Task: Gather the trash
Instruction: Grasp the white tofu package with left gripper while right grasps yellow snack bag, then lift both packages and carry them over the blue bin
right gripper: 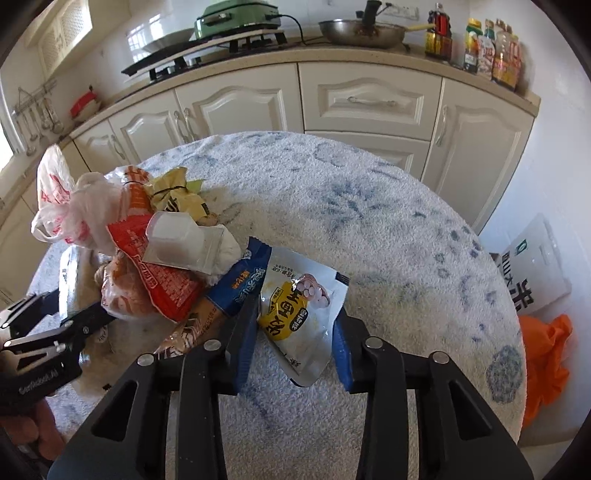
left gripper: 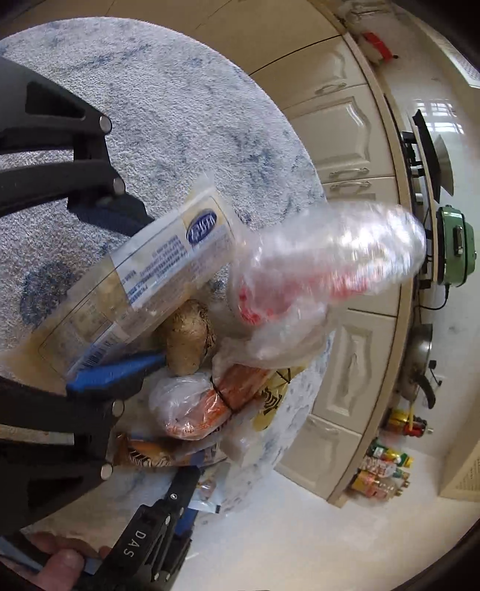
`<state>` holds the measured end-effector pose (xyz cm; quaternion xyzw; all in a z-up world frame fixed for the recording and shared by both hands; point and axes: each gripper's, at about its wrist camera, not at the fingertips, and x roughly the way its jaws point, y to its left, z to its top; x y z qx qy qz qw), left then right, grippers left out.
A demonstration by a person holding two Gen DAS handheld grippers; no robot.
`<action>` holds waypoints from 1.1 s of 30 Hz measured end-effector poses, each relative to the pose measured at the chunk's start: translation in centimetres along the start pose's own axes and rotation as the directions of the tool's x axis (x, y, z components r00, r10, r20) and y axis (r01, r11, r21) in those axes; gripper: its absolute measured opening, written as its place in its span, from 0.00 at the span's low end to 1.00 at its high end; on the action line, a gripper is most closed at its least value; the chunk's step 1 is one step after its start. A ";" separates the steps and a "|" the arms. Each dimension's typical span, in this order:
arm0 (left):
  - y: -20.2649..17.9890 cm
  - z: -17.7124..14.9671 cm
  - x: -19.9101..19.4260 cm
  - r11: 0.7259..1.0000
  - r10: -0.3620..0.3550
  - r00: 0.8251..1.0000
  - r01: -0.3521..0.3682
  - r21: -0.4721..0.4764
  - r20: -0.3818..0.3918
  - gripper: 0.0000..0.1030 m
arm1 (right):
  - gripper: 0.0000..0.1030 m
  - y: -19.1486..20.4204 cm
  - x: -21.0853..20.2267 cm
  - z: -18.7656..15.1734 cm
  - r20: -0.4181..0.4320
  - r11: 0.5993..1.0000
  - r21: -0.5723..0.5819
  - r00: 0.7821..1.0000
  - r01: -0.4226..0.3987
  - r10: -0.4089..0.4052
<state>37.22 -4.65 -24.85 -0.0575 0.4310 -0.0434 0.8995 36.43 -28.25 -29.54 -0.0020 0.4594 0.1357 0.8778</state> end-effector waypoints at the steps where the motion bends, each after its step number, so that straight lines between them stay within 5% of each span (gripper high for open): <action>1: 0.6 -0.1 -0.1 1.000 -0.017 1.000 0.017 0.003 -0.005 0.43 | 0.33 -0.1 -0.2 -0.2 0.000 1.000 0.004 1.000 -0.004 0.004; 5: 3.0 -1.0 -1.0 0.998 -0.052 0.998 0.053 0.033 -0.026 0.34 | 0.33 -0.2 -1.1 -1.3 -0.004 0.999 0.026 1.000 -0.026 0.026; 10: 4.4 -3.3 -3.4 0.997 -0.023 0.999 0.026 0.074 -0.039 0.34 | 0.33 -0.2 -2.6 -3.0 -0.017 0.998 0.046 0.999 -0.036 0.036; 14: 1.9 -3.7 -3.9 0.993 0.040 0.999 -0.036 0.114 -0.030 0.42 | 0.33 0.7 -3.5 -4.4 -0.024 0.999 0.034 0.999 -0.021 0.022; 16: 0.4 -4.1 -4.3 0.991 0.056 0.998 -0.053 0.123 -0.014 0.37 | 0.33 1.1 -3.7 -4.7 -0.027 0.999 0.032 1.000 -0.012 0.013; 18: 0.0 -3.9 -4.1 0.995 0.011 1.000 -0.008 0.103 -0.026 0.27 | 0.33 1.3 -4.0 -5.0 -0.030 0.999 0.034 0.999 -0.017 0.018; 33: -2.7 -8.7 -11.9 0.980 -0.127 0.992 0.126 0.154 -0.003 0.26 | 0.33 0.0 -11.5 -9.5 0.039 0.989 0.127 0.996 -0.079 0.075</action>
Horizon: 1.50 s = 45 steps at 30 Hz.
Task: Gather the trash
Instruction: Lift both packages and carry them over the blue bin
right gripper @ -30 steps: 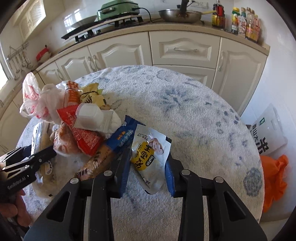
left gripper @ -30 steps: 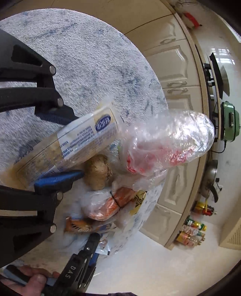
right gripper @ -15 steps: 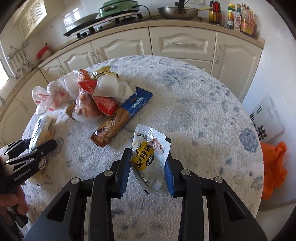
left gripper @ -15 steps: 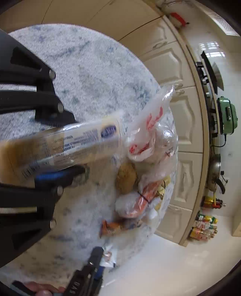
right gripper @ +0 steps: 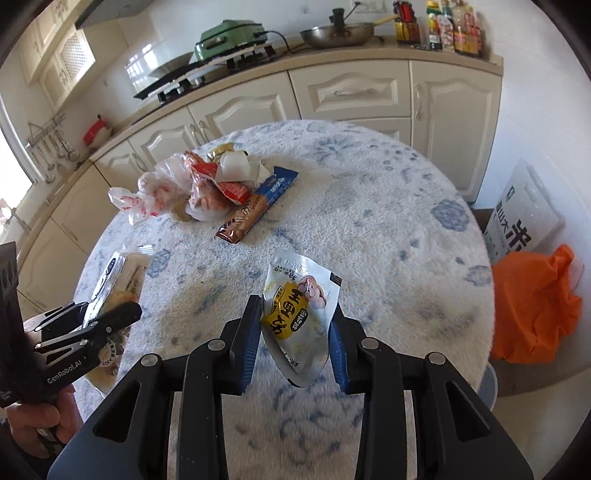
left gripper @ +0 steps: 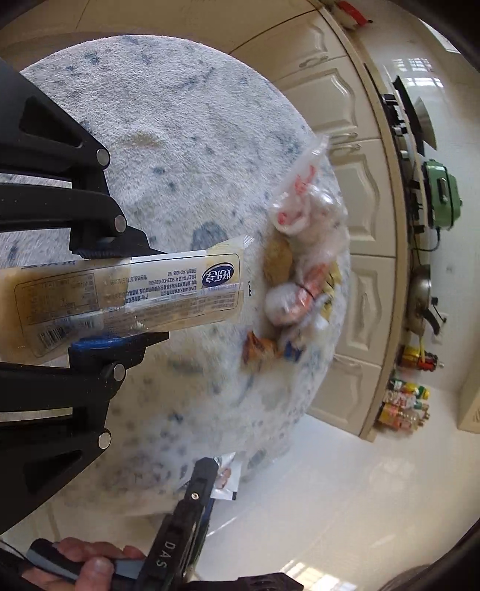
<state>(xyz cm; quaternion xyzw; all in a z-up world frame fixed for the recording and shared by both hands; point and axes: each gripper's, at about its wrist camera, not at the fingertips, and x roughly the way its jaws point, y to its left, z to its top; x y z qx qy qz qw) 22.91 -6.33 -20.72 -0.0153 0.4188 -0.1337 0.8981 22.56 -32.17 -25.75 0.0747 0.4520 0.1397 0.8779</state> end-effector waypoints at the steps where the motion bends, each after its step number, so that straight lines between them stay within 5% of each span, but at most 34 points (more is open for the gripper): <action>1: -0.5 0.3 -0.5 1.000 -0.005 1.000 0.005 0.007 0.014 0.26 | 0.33 -0.1 -0.7 0.0 0.011 1.000 0.004 1.000 -0.003 0.002; 14: -9.1 2.1 -7.1 0.987 -0.118 0.982 0.100 0.123 0.146 0.26 | 0.33 -4.4 -10.7 -0.3 0.185 0.996 0.086 0.982 0.021 -0.036; 24: -17.3 2.9 -8.1 0.941 -0.266 0.952 0.221 0.257 0.154 0.26 | 0.33 -11.4 -17.2 -1.6 0.271 0.971 0.210 0.948 0.112 -0.168; 37: -28.8 1.8 -1.4 0.844 -0.411 0.910 0.400 0.358 -0.048 0.26 | 0.33 -22.4 -19.8 -6.8 0.192 0.879 0.413 0.921 0.238 -0.340; 45: -35.1 -0.5 5.6 0.807 -0.394 0.889 0.456 0.375 -0.233 0.27 | 0.33 -28.7 -15.2 -10.6 0.048 0.818 0.515 0.944 0.256 -0.326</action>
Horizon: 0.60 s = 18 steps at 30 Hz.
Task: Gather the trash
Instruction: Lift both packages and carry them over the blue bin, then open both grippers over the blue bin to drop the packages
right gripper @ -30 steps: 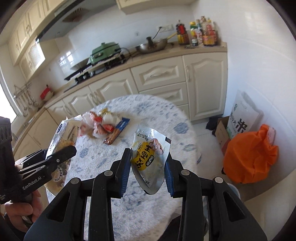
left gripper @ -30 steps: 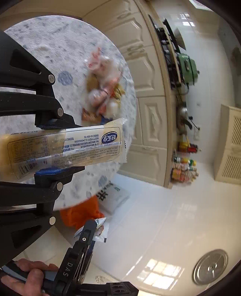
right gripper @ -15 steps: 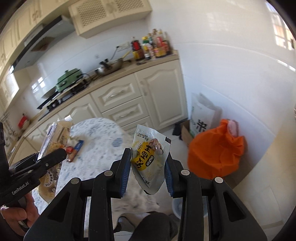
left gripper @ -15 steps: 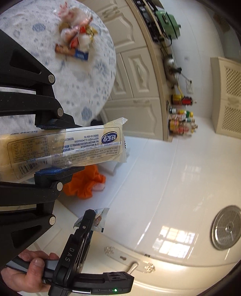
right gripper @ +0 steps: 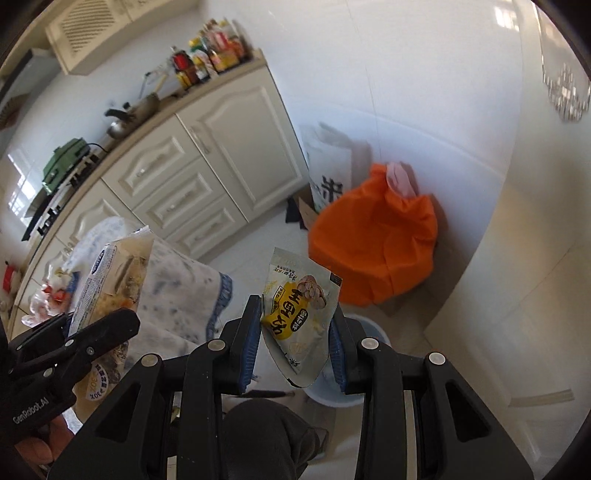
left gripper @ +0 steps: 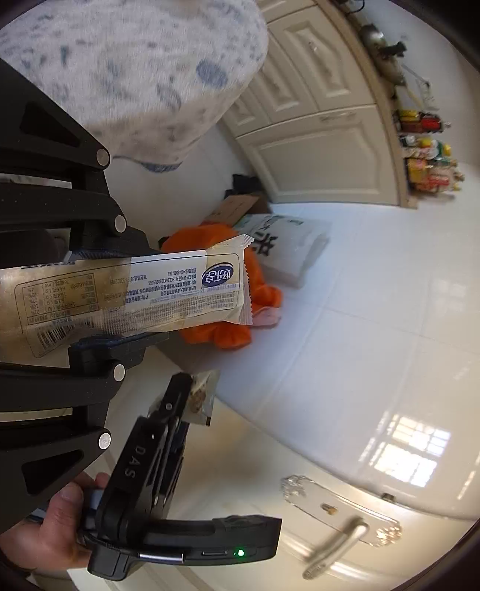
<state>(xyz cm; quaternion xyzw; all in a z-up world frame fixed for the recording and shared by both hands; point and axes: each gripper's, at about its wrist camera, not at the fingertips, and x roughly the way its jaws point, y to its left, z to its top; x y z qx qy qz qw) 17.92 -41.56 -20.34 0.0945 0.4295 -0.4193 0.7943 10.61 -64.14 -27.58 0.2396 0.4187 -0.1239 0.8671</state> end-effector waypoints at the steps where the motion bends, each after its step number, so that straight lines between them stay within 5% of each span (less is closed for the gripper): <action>1: -0.1 0.0 1.0 1.000 -0.003 1.000 0.003 -0.001 -0.019 0.27 | 0.33 -0.6 0.9 -0.2 -0.018 1.000 0.012 1.000 0.001 -0.001; 13: -1.7 1.6 14.9 0.999 0.031 0.964 -0.036 -0.015 -0.264 0.31 | 0.35 -4.9 10.0 -1.7 -0.175 0.995 0.101 0.984 -0.003 0.021; 15: -1.7 2.8 16.8 0.999 0.043 0.960 -0.048 -0.014 -0.277 0.43 | 0.37 -5.6 11.2 -2.0 -0.198 0.993 0.116 0.980 0.003 0.020; 16: -2.0 3.0 17.2 0.998 0.052 0.959 -0.057 -0.012 -0.279 0.57 | 0.39 -5.8 11.6 -2.1 -0.204 0.992 0.123 0.979 0.009 0.016; 18: -2.4 3.5 17.4 0.998 0.062 0.963 -0.066 -0.010 -0.264 0.68 | 0.52 -6.5 12.2 -2.3 -0.215 0.990 0.140 0.976 0.024 0.007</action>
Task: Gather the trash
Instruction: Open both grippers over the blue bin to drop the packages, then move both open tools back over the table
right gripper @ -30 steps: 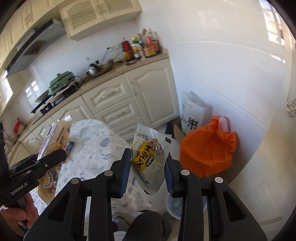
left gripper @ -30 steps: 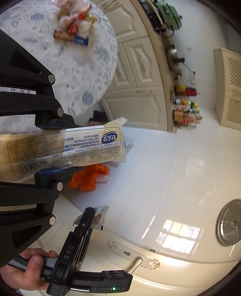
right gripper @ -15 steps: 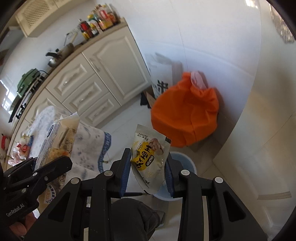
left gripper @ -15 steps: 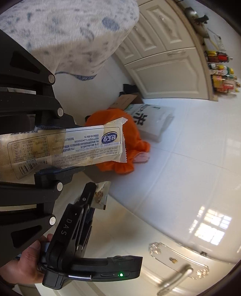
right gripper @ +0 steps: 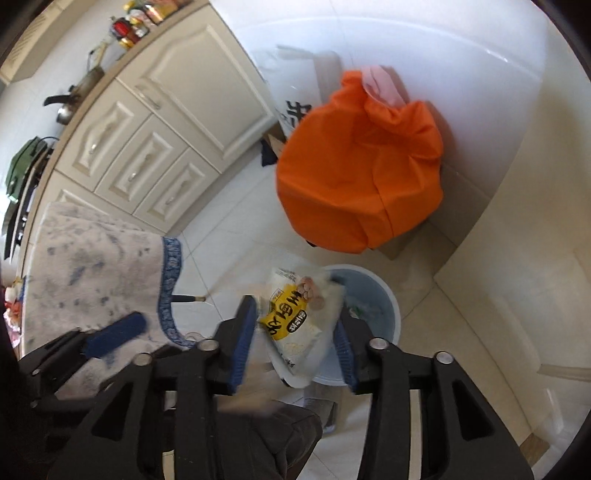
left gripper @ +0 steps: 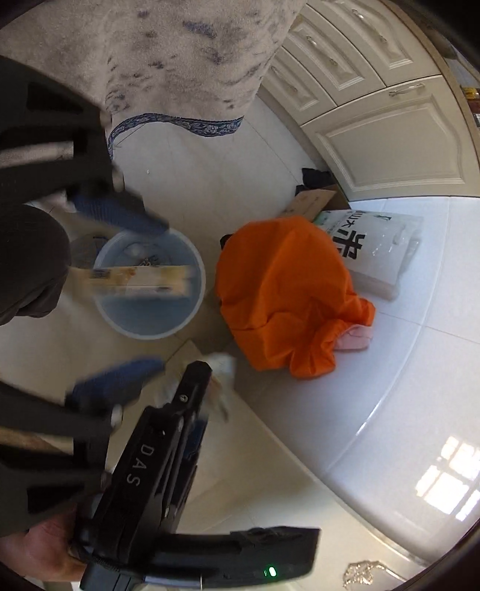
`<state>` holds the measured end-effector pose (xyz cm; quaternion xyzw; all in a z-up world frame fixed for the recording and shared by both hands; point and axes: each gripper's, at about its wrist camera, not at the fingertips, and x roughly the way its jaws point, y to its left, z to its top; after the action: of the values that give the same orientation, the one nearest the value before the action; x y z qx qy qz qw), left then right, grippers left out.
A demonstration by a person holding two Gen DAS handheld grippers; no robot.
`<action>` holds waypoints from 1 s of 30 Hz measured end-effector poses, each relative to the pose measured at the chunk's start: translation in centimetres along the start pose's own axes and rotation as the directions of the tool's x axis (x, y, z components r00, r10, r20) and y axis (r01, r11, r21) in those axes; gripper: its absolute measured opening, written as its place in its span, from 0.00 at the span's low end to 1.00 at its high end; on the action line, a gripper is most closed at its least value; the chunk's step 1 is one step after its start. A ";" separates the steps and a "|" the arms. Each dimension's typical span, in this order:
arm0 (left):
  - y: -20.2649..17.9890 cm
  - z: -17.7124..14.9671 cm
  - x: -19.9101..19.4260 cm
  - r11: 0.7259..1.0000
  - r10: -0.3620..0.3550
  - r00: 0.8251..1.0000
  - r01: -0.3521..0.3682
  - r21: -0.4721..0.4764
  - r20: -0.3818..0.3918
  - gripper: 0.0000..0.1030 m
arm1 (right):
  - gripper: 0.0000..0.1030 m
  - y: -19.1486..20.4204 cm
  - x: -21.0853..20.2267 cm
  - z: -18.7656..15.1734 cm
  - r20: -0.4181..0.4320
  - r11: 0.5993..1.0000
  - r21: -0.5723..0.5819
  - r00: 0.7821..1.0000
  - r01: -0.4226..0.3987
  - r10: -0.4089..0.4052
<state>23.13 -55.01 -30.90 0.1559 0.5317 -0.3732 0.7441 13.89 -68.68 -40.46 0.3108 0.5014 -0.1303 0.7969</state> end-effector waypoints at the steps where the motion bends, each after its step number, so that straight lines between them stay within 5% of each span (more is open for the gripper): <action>1: -0.2 0.0 -0.2 1.000 0.010 1.000 -0.010 0.003 0.008 0.70 | 0.62 -0.3 0.2 -0.1 -0.002 1.000 0.010 1.000 -0.002 0.002; 3: 0.0 -0.6 -0.5 1.000 0.029 0.999 -0.029 0.011 0.015 0.74 | 0.72 -0.6 0.2 -0.2 0.000 1.000 0.023 1.000 -0.008 0.008; 5: 0.3 -1.4 -1.3 0.999 0.049 0.998 -0.049 0.013 0.032 0.78 | 0.94 -1.0 0.0 -0.3 0.005 0.999 0.046 1.000 -0.005 0.005; 7: 0.2 -1.9 -2.0 0.998 0.064 0.997 -0.064 0.011 0.047 0.83 | 1.00 -1.1 -0.4 -0.5 0.013 0.998 0.057 1.000 -0.011 0.010; 11: 0.3 -3.8 -4.6 0.995 0.101 0.991 -0.103 0.019 0.091 0.96 | 1.00 -0.4 -1.9 -1.0 0.037 0.998 0.065 0.999 -0.004 0.002; 20: 0.7 -7.9 -12.6 0.994 0.111 0.972 -0.111 -0.013 0.209 0.98 | 1.00 3.2 -7.6 -1.5 0.138 0.999 0.032 0.990 -0.034 0.029; 30: 4.5 -14.2 -23.9 0.985 0.162 0.917 -0.131 -0.110 0.364 0.99 | 1.00 10.7 -15.3 -2.4 0.258 0.991 -0.098 0.959 -0.096 0.118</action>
<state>13.04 -33.78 -15.47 0.0907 0.3829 -0.3168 0.8630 10.67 -60.51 -23.85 0.2835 0.3784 -0.1060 0.8748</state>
